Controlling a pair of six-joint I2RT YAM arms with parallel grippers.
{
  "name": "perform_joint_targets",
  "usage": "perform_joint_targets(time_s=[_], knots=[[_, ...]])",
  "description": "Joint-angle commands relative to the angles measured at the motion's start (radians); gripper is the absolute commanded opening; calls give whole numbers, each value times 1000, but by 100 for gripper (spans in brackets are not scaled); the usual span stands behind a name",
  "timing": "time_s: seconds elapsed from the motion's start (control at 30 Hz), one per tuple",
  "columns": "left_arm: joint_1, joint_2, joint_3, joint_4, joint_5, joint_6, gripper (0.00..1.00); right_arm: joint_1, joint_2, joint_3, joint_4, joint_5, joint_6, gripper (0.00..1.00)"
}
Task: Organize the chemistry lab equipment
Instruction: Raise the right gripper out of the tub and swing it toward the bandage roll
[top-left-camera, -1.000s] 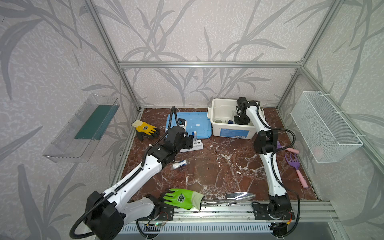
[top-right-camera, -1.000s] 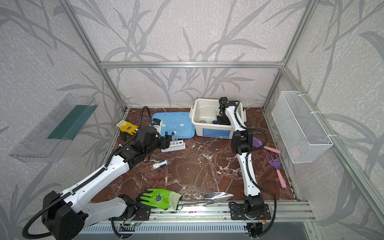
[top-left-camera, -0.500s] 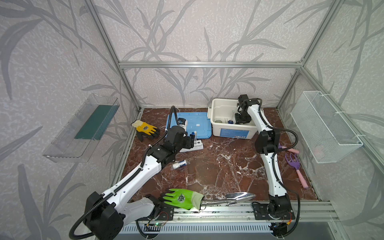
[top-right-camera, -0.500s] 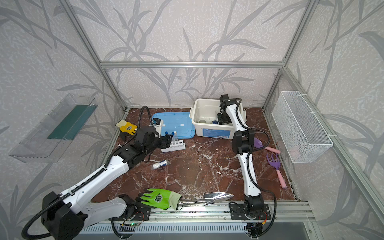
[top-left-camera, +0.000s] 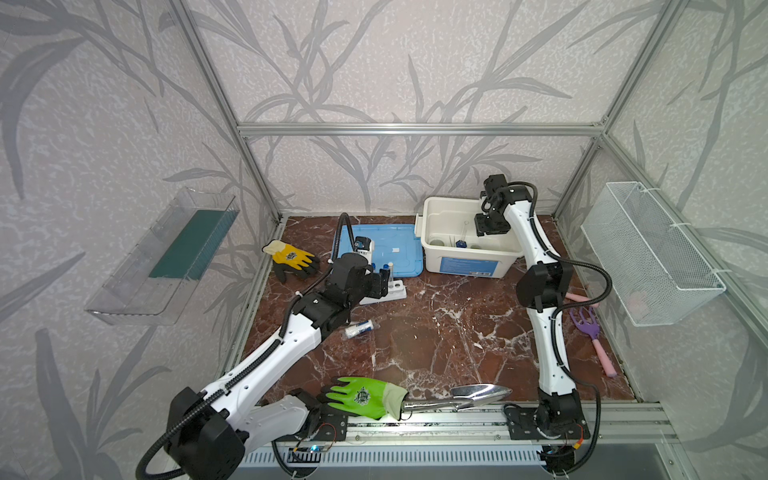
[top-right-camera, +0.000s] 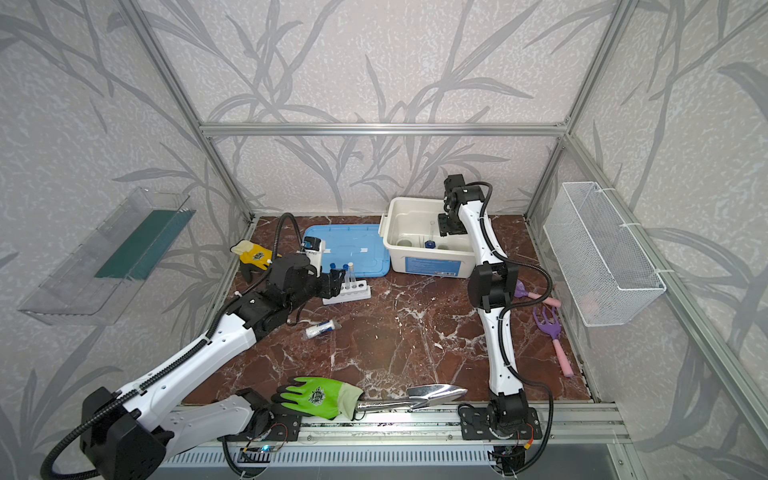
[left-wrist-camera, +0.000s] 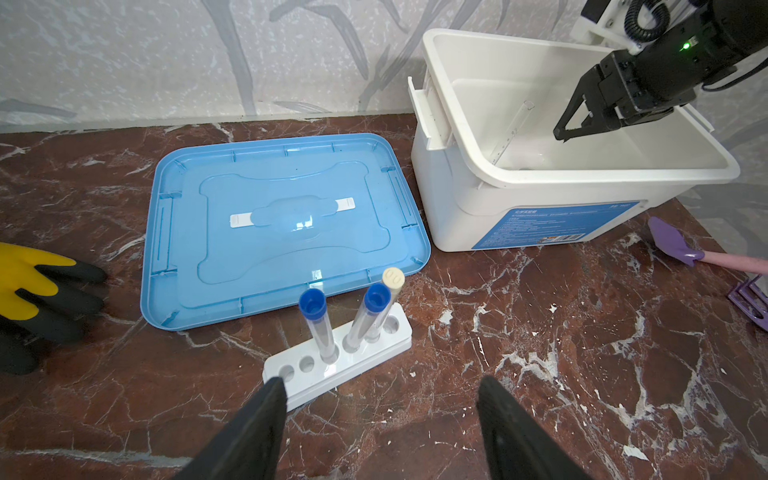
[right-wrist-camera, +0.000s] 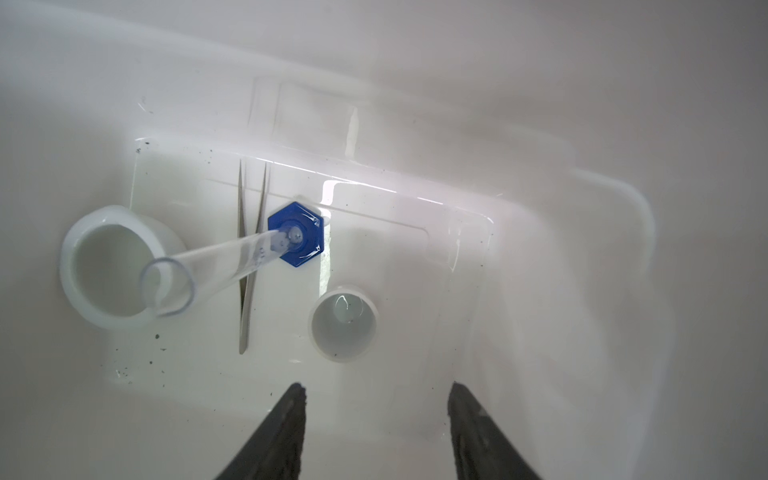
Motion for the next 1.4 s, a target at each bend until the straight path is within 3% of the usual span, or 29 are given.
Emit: perform_joint_targets(time_s=[0.0,0.2,0.3,0.4,0.53,0.8,0.9,1.03,1.1,1.23,1.37], knots=[[-1,-40,-13,11,-4,17,73,8,-122,32,-25,13,-16,57],[1,-96,-51,-17,-24,16,73,36,-228,-4,-32,22,-18,57],[2,-135,-98,-32,-42,-3,73,68,-304,-102,1,30,-23,57],[2,-189,-158,-52,-63,-36,73,116,-441,-308,123,33,-27,56],[9,-264,-220,-87,-7,-100,73,176,-629,-559,263,26,-16,56],[-8,-293,-264,-207,-61,-79,71,264,-1009,-1136,692,-238,-3,55],[-27,-298,-291,-188,-110,-95,69,347,-1082,-1274,758,-311,-84,55],[-27,-330,-339,-135,-109,-128,69,479,-1073,-1340,709,-272,-157,57],[-27,-360,-376,-129,-155,-178,68,522,-1054,-1370,706,-333,-157,58],[-22,-520,-477,-54,-208,-319,68,644,-1008,-1439,783,-354,-203,63],[-15,-655,-525,-102,-230,-358,68,723,-887,-1388,759,-339,-265,67]])
